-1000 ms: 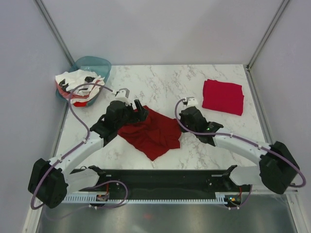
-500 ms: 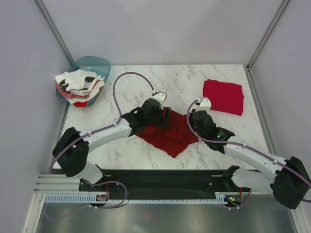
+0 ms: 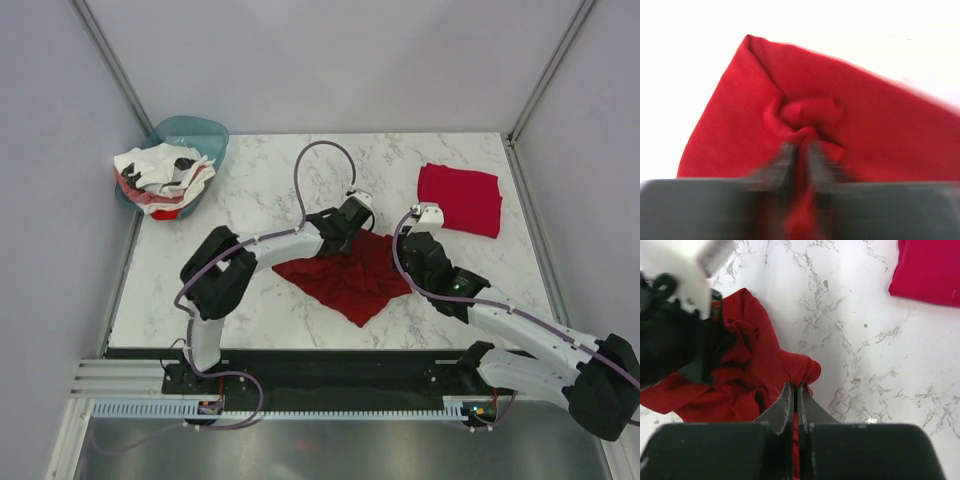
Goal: Fold and stack the t-shirts
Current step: Flatten the tshirt out
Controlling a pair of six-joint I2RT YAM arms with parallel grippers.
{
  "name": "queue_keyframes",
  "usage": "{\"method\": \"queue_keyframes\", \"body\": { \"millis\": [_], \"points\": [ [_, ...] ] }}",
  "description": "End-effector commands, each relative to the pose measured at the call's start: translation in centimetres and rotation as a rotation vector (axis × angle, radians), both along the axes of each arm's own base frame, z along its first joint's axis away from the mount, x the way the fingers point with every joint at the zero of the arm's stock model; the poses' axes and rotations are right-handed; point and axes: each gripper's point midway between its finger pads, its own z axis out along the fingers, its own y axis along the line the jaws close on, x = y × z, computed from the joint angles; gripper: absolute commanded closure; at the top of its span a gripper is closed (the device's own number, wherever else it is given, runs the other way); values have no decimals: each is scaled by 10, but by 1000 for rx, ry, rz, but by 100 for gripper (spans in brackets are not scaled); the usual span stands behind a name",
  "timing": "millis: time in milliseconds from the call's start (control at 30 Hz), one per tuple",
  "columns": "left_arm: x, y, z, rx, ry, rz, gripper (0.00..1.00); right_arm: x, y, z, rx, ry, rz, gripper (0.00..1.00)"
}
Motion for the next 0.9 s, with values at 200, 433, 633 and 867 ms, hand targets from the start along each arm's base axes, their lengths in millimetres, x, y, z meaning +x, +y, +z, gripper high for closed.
{"method": "queue_keyframes", "body": {
  "millis": [200,433,633,867],
  "points": [
    [22,72,58,56,-165,320,98,4,-26,21,58,-93,-157,100],
    [-6,155,129,-300,-317,485,98,1,-60,31,62,-134,-323,100],
    [-44,194,189,-546,-505,523,98,-7,-73,46,96,-185,-348,100],
    [-87,217,236,-731,-629,505,98,-15,-76,78,127,-249,-299,100]
  ]
}}
